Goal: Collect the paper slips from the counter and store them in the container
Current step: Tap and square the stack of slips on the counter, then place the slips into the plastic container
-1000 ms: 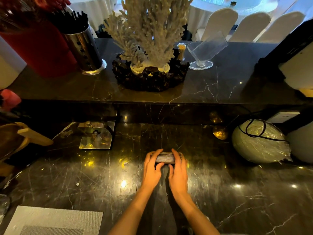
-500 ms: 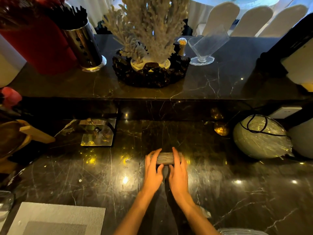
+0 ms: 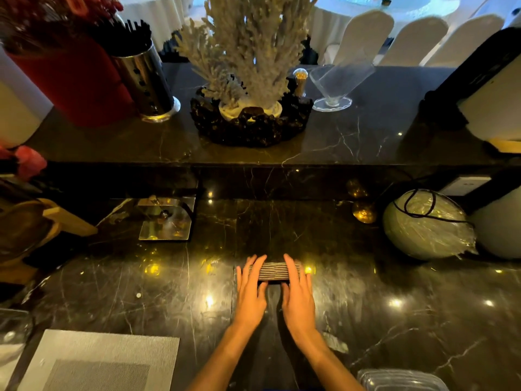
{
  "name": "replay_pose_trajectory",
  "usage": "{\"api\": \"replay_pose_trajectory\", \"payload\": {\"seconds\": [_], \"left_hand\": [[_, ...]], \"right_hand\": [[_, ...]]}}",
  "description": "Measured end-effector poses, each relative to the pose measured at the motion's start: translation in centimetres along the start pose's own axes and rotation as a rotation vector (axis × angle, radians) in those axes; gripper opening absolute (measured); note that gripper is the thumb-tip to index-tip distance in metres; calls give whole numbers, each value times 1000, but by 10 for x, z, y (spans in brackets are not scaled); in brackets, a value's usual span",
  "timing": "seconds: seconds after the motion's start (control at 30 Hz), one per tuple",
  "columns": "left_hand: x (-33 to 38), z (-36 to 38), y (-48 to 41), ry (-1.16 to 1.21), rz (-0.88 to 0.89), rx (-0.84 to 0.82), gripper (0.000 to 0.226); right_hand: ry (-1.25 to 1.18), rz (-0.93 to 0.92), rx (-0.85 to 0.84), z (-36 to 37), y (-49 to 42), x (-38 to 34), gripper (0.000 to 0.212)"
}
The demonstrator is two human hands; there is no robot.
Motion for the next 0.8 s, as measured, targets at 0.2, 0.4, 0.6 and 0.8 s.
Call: {"api": "replay_pose_trajectory", "payload": {"seconds": [0.2, 0.4, 0.6, 0.8], "left_hand": [[12, -8, 25, 125, -156, -47, 48], [48, -32, 95, 245, -236, -91, 44], [73, -41, 202, 531, -386, -42, 38], [22, -22, 316, 601, -707, -39, 36]], "right_hand": [[69, -47, -119, -23, 10, -13, 65], [-155, 0, -165, -78, 70, -23, 71], [-641, 188, -250, -109, 161, -22, 53], [-630, 213, -494, -93, 247, 2, 48]]}}
Point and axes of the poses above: each hand's wrist, its own y-axis away from the middle knuckle, its own z-axis out of the palm, x = y × z, the point moved 10 cm from there along -y, towards the middle knuckle, and after that the axes turned 13 degrees about y, right-handed, at the moved point
